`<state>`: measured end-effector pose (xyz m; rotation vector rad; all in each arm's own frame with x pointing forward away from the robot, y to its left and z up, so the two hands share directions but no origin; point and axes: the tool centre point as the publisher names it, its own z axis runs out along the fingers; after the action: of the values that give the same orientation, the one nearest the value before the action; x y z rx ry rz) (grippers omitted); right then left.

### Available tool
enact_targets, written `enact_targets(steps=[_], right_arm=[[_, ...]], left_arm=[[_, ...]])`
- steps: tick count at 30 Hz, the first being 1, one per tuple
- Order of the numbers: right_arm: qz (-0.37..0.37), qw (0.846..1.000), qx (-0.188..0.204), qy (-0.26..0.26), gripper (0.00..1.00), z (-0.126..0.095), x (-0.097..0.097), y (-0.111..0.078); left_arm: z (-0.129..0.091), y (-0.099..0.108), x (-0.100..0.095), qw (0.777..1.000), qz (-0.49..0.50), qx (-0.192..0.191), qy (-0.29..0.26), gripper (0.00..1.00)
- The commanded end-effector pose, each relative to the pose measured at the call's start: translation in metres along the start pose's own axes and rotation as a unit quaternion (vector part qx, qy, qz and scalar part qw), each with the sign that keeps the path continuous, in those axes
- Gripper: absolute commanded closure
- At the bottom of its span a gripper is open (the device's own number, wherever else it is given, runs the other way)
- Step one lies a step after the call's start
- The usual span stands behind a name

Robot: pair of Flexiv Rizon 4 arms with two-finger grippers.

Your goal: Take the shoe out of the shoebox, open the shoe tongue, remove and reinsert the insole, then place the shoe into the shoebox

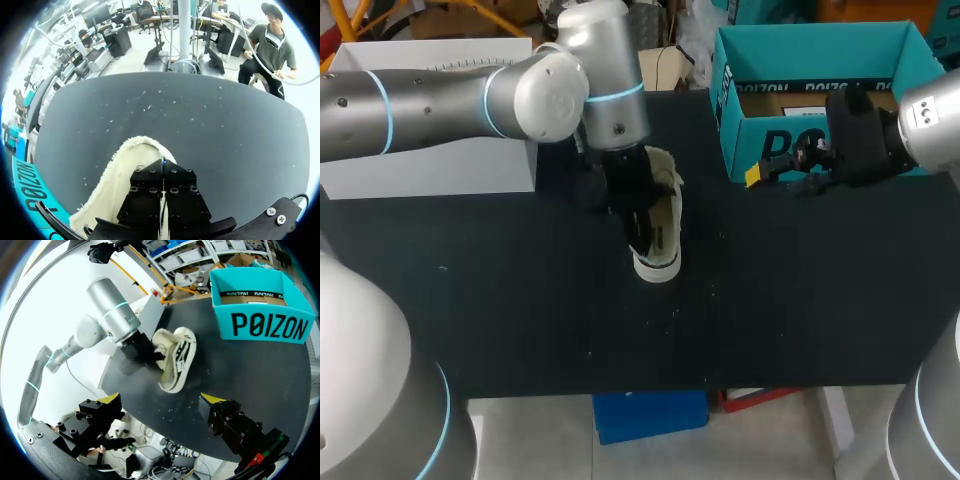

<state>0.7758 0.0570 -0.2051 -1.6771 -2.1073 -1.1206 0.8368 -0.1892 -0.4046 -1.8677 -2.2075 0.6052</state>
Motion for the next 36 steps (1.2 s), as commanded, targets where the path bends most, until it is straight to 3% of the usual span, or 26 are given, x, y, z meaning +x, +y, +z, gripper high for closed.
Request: enact_targets(steps=[1, 4, 5, 7, 8, 9, 11, 13, 14, 15, 21, 27, 36], right_arm=[[0.000, 1.000, 0.001, -0.001, 0.00, 0.000, 0.001, 0.000], [0.000, 1.000, 0.001, -0.001, 0.00, 0.000, 0.001, 0.000], [0.000, 1.000, 0.001, -0.001, 0.00, 0.000, 0.001, 0.000], [0.000, 1.000, 0.001, -0.001, 0.00, 0.000, 0.001, 0.000], [0.000, 1.000, 0.001, -0.001, 0.00, 0.000, 0.001, 0.000], [0.000, 1.000, 0.001, -0.001, 0.00, 0.000, 0.001, 0.000], [0.000, 1.000, 0.001, -0.001, 0.00, 0.000, 0.001, 0.000], [0.000, 1.000, 0.001, -0.001, 0.00, 0.000, 0.001, 0.000], [0.000, 1.000, 0.001, -0.001, 0.00, 0.000, 0.001, 0.000], [0.000, 1.000, 0.001, -0.001, 0.00, 0.000, 0.001, 0.000], [0.000, 1.000, 0.001, -0.001, 0.00, 0.000, 0.001, 0.000], [0.000, 1.000, 0.001, -0.001, 0.00, 0.000, 0.001, 0.000], [0.000, 1.000, 0.001, -0.001, 0.00, 0.000, 0.001, 0.000]], left_arm=[[0.007, 0.001, -0.008, 1.000, 0.000, 0.006, 0.009, 0.96], [-0.004, -0.003, -0.006, 1.000, 0.002, 0.010, 0.002, 0.84], [-0.008, -0.006, -0.004, 1.000, 0.005, 0.008, 0.001, 0.74], [-0.018, -0.012, -0.002, 1.000, 0.010, 0.004, -0.001, 0.29], [-0.022, -0.015, -0.001, 1.000, 0.011, 0.006, -0.007, 0.15], [-0.027, -0.017, 0.000, 1.000, 0.012, 0.006, -0.008, 0.06], [-0.033, -0.019, 0.002, 1.000, 0.011, 0.005, -0.016, 0.01], [-0.037, -0.017, 0.002, 1.000, 0.011, -0.001, -0.023, 0.05], [-0.037, -0.016, 0.002, 1.000, 0.010, -0.002, -0.023, 0.23], [-0.037, -0.015, 0.001, 1.000, 0.010, -0.002, -0.025, 0.50], [-0.022, -0.007, -0.009, 0.999, 0.021, -0.038, -0.019, 1.00], [-0.014, -0.002, -0.018, 0.997, 0.034, -0.070, -0.006, 1.00], [0.007, -0.001, -0.015, 0.997, 0.041, -0.065, 0.027, 1.00]])
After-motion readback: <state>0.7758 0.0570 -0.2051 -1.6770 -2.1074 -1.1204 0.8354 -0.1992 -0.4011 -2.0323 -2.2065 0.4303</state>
